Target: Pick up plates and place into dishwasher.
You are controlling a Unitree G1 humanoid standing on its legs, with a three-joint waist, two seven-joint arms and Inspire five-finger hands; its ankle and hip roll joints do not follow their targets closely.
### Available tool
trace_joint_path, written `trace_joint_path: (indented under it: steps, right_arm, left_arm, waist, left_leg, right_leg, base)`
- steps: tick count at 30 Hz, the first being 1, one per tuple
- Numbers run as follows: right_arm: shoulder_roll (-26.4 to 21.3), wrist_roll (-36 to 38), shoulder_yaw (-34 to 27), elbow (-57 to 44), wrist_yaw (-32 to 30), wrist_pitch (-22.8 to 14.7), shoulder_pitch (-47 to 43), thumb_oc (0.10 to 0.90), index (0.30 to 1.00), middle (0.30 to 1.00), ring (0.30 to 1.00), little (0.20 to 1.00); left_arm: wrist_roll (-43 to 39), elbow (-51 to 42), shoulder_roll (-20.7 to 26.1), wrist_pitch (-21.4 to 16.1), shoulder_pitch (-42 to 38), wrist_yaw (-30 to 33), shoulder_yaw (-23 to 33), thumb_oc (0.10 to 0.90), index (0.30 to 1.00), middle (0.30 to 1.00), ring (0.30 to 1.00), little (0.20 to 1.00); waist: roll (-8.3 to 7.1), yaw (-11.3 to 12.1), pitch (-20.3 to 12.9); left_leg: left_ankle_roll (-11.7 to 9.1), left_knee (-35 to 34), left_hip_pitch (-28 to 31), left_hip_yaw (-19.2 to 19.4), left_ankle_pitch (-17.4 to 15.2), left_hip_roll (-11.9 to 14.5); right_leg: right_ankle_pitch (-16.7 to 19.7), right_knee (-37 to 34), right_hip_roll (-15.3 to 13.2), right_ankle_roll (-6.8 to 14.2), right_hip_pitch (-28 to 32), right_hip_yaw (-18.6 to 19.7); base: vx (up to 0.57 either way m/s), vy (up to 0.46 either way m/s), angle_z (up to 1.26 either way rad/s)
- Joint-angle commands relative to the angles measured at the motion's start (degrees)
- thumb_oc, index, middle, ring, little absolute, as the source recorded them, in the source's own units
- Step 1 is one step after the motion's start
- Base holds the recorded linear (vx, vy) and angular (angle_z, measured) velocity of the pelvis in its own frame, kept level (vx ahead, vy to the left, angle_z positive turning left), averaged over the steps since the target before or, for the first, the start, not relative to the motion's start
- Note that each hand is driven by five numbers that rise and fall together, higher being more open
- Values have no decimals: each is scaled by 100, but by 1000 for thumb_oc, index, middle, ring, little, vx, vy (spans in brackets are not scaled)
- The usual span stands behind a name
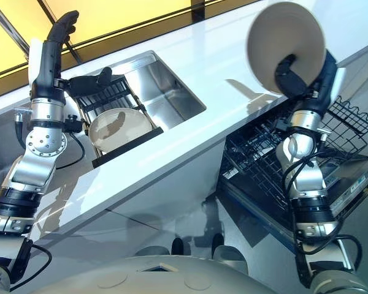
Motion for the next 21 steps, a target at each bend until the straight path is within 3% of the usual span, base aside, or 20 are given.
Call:
trace_joint_path:
  steps: [1,6,12,14,21]
  right_arm:
    - [-937,-1337,-502,248,-873,-6,-891,100,300,300,300,200]
    - [-1476,-1477,-969,1254,-1477,415,-485,100,300,300,300,200]
    - [-1275,-1073,-1526,1732,-2045,203,217,100,300,300,300,200]
    - [-1212,-1108,-1635,1913,-1864,163,373,100,300,300,300,200]
    - [-1441,-1530,-1413,2395,-1277,602,490,100,300,300,300,200]
  left_arm:
    - [-89,81,579,-574,-229,-5,454,800,900,900,900,900]
    - [-372,55,648,-701,99,-155,735,800,900,900,900,900]
    - [-833,-53,455,-927,488,-417,1035,800,900,900,900,900]
    - [-949,-10,436,-1019,546,-532,1093,800,900,900,900,900]
    - [-1417,-5,322,-1140,658,-764,1208,800,900,900,900,900]
  waist:
    - [-129,-11,-491]
    - [-150,-4,-416]
    - [-96,-17,-256]
    - [-75,-27,-196]
    - [17,-10,139]
  left_leg:
    - [26,55,109,244,-547,-168]
    - [36,80,107,214,-500,-121]
    - [54,204,114,77,-552,-55]
    - [42,246,125,35,-573,-47]
    - [-120,616,-160,-132,-548,-3]
  right_leg:
    - [-832,299,72,362,379,-61]
    - [-926,564,90,338,307,-79]
    - [-1194,1034,93,275,209,-85]
    - [-1261,1158,84,268,192,-112]
    - [-1418,1536,30,144,-13,-209]
  base:
    - [75,-54,13]
    - [88,-78,7]
    - [125,-106,3]
    - [133,-111,4]
    - [75,-88,6]
